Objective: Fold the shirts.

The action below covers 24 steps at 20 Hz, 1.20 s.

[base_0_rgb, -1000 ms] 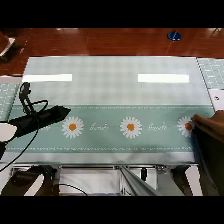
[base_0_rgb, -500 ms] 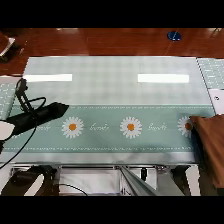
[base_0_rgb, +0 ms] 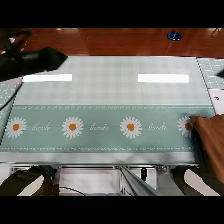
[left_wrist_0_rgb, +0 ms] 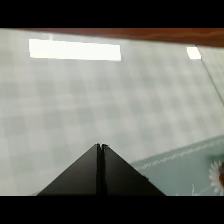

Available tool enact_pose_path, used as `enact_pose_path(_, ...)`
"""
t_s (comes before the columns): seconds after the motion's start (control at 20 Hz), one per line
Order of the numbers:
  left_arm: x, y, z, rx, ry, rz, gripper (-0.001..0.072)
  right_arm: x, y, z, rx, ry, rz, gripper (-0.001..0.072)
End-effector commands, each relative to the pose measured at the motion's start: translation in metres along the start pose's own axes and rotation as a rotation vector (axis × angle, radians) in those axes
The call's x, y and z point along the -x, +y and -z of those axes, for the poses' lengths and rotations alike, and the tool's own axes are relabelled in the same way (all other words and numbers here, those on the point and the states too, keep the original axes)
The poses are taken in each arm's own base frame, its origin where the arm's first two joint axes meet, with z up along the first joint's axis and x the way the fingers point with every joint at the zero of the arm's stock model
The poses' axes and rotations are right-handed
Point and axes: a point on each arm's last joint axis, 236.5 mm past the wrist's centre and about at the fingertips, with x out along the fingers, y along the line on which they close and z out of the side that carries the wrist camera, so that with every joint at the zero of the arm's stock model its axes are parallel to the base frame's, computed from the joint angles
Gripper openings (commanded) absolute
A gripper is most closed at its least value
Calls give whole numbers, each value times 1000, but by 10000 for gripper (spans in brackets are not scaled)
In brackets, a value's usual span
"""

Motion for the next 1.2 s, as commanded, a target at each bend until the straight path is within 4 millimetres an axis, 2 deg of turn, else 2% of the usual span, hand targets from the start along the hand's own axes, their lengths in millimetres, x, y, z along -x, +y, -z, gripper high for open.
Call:
enact_pose_path(0.0, -57, 4, 65, -124, 249, -74, 18, -92, 64, 33, 290, 89, 62, 22)
enact_pose_path(0.1, -78, 44, 97, -92, 350, -185, 18, -131, 59, 60, 317, 191, 92, 22)
enact_pose_path(0.2, -88, 66, 97, -50, 361, -221, 18, -148, 52, 71, 298, 248, 110, 22)
enact_pose_path(0.3, -86, 79, 91, -28, 348, -241, 18, -150, 52, 71, 297, 252, 110, 23)
enact_pose_path(0.45, -81, 84, 96, -14, 377, -252, 18, -150, 52, 71, 298, 251, 110, 22)
enact_pose_path(1.15, -84, 86, 98, -12, 382, -254, 18, -150, 53, 70, 297, 248, 108, 23)
